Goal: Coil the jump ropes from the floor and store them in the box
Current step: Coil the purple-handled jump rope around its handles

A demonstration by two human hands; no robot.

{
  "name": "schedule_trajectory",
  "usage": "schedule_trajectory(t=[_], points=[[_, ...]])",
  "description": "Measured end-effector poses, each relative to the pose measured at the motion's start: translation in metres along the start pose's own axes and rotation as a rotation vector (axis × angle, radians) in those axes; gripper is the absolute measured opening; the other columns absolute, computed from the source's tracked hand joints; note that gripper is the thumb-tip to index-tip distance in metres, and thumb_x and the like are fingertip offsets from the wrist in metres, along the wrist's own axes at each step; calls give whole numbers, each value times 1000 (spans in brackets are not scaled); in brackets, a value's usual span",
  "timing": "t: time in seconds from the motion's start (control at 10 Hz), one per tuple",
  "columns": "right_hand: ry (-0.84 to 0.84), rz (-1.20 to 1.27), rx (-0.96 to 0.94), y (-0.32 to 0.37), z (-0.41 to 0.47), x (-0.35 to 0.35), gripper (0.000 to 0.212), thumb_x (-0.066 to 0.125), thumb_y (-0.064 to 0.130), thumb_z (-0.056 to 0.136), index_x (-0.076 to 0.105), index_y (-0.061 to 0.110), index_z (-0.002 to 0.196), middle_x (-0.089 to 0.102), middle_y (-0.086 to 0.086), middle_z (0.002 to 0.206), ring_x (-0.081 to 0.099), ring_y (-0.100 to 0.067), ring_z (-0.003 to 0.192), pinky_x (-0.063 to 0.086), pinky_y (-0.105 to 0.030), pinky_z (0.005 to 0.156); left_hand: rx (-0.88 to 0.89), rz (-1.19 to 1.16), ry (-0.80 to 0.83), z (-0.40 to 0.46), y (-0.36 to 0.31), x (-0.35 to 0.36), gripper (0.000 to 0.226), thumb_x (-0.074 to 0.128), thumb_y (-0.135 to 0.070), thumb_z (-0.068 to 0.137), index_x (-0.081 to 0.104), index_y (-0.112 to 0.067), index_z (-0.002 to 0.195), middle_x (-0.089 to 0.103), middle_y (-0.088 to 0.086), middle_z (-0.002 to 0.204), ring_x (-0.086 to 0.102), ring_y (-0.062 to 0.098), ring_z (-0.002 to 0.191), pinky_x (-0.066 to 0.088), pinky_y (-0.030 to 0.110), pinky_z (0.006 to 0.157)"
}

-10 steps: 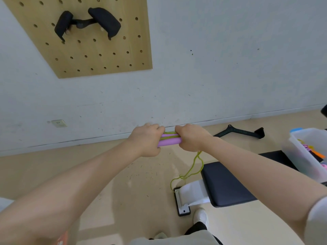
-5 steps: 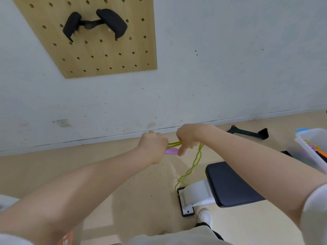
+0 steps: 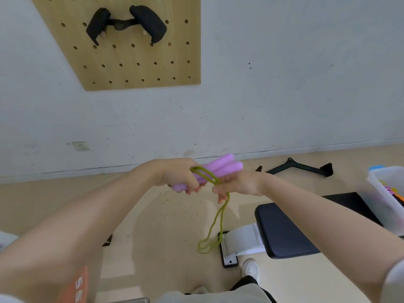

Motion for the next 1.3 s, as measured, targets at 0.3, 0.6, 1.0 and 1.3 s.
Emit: schedule_trajectory(t=[0.3, 0.6, 1.0, 1.3], points=[[-357, -665, 108, 15, 9, -41, 36, 49, 29, 90, 44, 11, 59, 53, -6, 68, 51, -24, 72, 40, -27, 59, -131, 1166, -8, -5, -19, 48, 12, 51, -14, 78, 46, -15, 67, 44, -1, 66, 49, 21, 65, 36, 25, 49], [-23, -57, 88, 51, -6, -1, 28, 42, 22, 95, 52, 10, 71, 37, -1, 52, 30, -15, 42, 31, -23, 46, -429, 736, -361, 21, 15, -3, 12, 44, -12, 78, 46, -13, 67, 45, 1, 65, 45, 17, 57, 35, 23, 50], [-73, -27, -77, -2, -4, 3, 35, 54, 40, 91, 46, 18, 66, 44, -2, 63, 41, -14, 57, 41, -27, 67, -61, 228, -8, 2, -22, 4, 12, 60, -8, 65, 51, -16, 62, 49, 0, 55, 44, 8, 44, 31, 18, 44], [-440, -739, -20, 28, -11, -51, 28, 51, 26, 86, 39, 19, 61, 46, -3, 80, 45, -22, 79, 33, -26, 58, -204, 1135, -39, 9, -20, 34, 4, 51, -16, 77, 54, -13, 76, 46, 0, 65, 47, 20, 58, 30, 23, 45]])
Point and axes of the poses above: each hand's wrist, its own z-axis towards the middle knuckle, its own x-axis out of the palm, y = z × x, the point moved 4 cm from there along z, towards the middle knuckle
